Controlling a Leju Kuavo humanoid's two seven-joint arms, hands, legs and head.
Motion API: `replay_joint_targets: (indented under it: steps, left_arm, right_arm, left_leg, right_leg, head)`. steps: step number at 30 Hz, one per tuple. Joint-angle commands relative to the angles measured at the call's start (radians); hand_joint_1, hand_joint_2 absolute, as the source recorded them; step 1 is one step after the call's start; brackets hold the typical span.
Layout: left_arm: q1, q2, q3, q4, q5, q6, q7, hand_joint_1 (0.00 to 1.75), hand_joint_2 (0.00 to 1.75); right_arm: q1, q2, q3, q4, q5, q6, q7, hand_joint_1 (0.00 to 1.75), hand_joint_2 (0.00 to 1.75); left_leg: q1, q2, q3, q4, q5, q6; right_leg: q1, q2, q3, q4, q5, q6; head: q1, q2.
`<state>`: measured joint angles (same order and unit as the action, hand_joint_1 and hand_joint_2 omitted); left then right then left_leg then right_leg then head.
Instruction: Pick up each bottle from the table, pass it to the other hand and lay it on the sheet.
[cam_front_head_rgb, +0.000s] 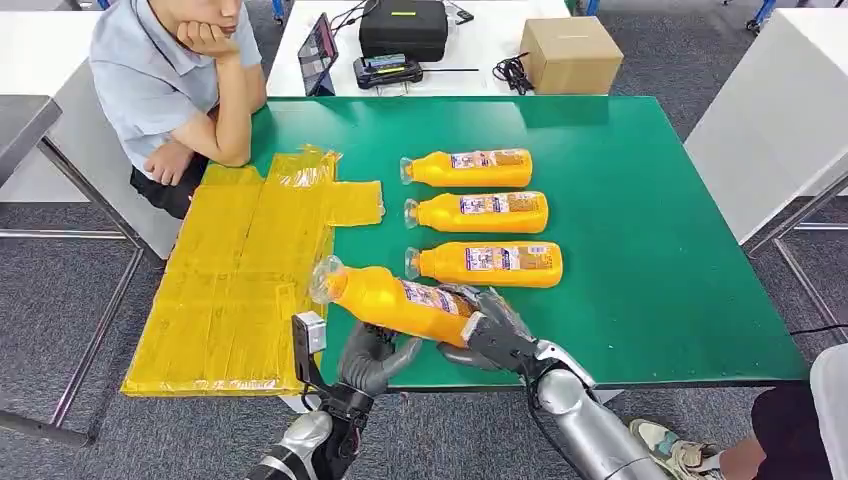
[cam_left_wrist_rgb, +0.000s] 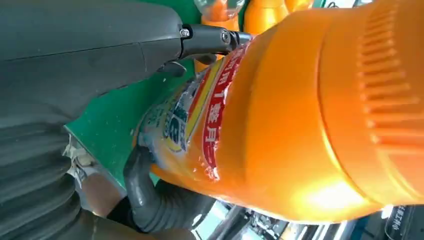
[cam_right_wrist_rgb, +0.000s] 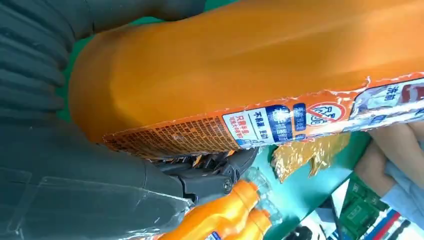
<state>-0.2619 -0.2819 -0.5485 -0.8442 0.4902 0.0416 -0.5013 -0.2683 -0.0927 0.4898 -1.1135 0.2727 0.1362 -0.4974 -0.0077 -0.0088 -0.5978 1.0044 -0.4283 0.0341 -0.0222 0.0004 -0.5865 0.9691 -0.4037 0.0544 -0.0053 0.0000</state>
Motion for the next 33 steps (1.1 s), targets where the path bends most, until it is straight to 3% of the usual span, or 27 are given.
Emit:
replay_joint_targets:
  steps: [1,8,14,15,16,20,21,22,23,33]
  left_arm:
    - [-0.052,-0.001,0.001,0.039,-0.011,0.072,-0.038,0.0,1.75]
    - [-0.064,-0.004,0.009,0.017,-0.028,0.111,-0.061,0.0,1.75]
    - [-0.059,-0.002,0.015,0.022,0.007,0.061,-0.038,0.0,1.75]
    - [-0.059,-0.001,0.015,0.025,0.009,0.059,-0.037,1.52,1.75]
    - [-0.059,0.003,0.007,0.026,0.018,0.022,-0.031,1.75,1.75]
    - [-0.057,0.001,0.005,0.027,0.017,0.013,-0.036,1.75,1.75]
    - [-0.056,-0.001,0.006,0.024,0.024,0.003,-0.033,1.75,1.75]
    - [-0.056,-0.001,0.008,0.022,0.028,-0.001,-0.032,1.75,1.75]
    - [-0.055,-0.002,0.012,0.018,0.036,-0.005,-0.028,1.75,1.75]
    - [-0.029,0.018,0.017,-0.063,0.051,-0.014,-0.019,1.75,1.75]
  right_arm:
    - [-0.053,0.016,0.057,0.079,-0.003,0.011,0.005,1.62,1.75]
    - [-0.053,0.024,0.089,0.101,0.0,0.016,0.003,1.57,1.75]
    - [-0.052,0.029,0.09,0.111,-0.013,0.021,0.003,1.57,1.75]
    - [-0.053,0.03,0.089,0.113,-0.016,0.022,0.002,1.52,1.75]
    - [-0.053,0.032,0.086,0.112,-0.026,0.029,-0.004,1.47,1.75]
    - [-0.054,0.03,0.086,0.104,-0.027,0.03,-0.004,1.33,1.75]
    - [-0.055,0.029,0.085,0.103,-0.027,0.031,-0.004,1.1,1.75]
    - [-0.054,0.029,0.084,0.104,-0.029,0.032,-0.003,0.45,1.75]
    - [-0.052,0.03,0.079,0.105,-0.033,0.033,-0.002,0.0,1.75]
    - [-0.031,0.036,0.063,0.105,-0.052,0.037,0.003,0.0,1.75]
  left_leg:
    - [0.001,0.002,0.003,0.001,-0.002,-0.002]
    - [0.001,0.002,0.001,0.0,-0.001,-0.002]
    - [0.002,0.002,0.003,0.001,-0.002,-0.003]
    - [0.001,0.002,0.002,0.0,-0.001,-0.002]
    - [0.001,0.001,0.001,0.0,-0.001,-0.001]
    - [0.001,0.002,0.001,0.0,-0.001,-0.002]
    - [0.002,0.003,0.003,0.001,-0.002,-0.003]
    - [0.001,0.002,0.002,0.001,-0.002,-0.002]
    - [0.002,0.003,0.003,0.001,-0.002,-0.003]
    - [0.002,0.003,0.003,0.001,-0.002,-0.002]
  right_leg:
    - [0.002,0.002,0.002,0.0,-0.001,-0.002]
    - [0.001,0.001,0.001,0.0,0.0,-0.002]
    - [0.002,0.001,0.003,0.0,-0.001,-0.003]
    - [0.002,0.001,0.002,0.0,-0.001,-0.002]
    - [0.001,0.001,0.001,0.0,0.0,-0.002]
    - [0.001,0.001,0.001,0.0,0.0,-0.002]
    - [0.002,0.002,0.003,0.0,-0.001,-0.003]
    - [0.001,0.002,0.002,0.0,-0.001,-0.003]
    - [0.002,0.002,0.002,0.0,-0.001,-0.003]
    - [0.002,0.002,0.002,0.0,-0.001,-0.003]
  head:
    - [0.0,0.0]
    - [0.0,0.0]
    - [0.0,0.0]
    - [0.0,0.0]
    - [0.0,0.0]
    - [0.0,0.0]
    - [0.0,0.0]
    - [0.0,0.0]
    - [0.0,0.0]
    - [0.0,0.0]
